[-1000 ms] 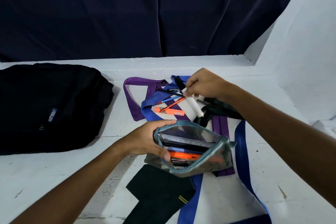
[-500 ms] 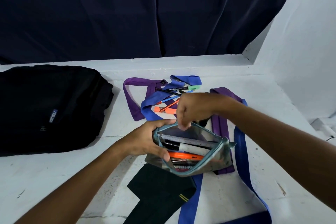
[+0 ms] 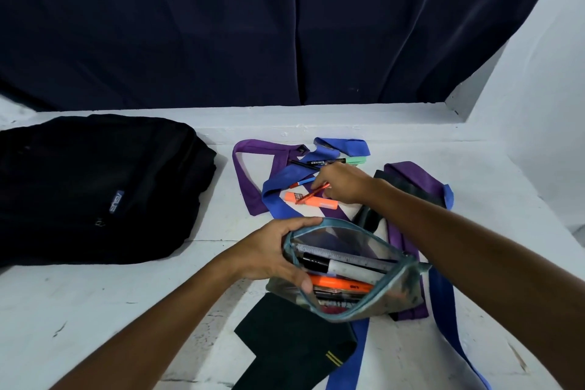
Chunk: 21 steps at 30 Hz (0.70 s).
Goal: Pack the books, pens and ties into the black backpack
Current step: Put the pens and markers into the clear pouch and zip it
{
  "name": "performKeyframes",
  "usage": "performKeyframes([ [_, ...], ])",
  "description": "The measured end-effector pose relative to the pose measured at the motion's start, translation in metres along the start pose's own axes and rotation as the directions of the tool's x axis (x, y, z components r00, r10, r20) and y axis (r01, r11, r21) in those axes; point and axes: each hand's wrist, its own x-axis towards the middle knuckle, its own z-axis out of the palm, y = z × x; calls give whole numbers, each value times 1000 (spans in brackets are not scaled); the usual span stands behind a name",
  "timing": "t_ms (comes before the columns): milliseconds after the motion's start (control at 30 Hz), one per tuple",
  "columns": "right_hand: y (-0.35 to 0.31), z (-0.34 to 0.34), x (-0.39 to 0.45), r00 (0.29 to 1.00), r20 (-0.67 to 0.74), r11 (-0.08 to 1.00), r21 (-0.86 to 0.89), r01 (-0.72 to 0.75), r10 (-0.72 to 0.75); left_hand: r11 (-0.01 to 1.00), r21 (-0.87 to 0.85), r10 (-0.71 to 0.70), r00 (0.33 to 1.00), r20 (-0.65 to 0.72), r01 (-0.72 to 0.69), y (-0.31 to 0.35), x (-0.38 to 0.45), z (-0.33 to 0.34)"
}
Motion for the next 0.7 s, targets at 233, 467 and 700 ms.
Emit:
performKeyframes([
  [233,0,-8,-11,990,-142,988,149,33,-12,1000,-22,-19,1000,8,19,-5,3,-3],
  [467,-41,-78,-60,994,-102,582,811,59,42,999,4,-34,999,25,34,-5,4,-5],
  [700,-66,-58,-89,884,440,941,339,0,-159,1000,17,-24,999,27,24,-7,4,-6],
])
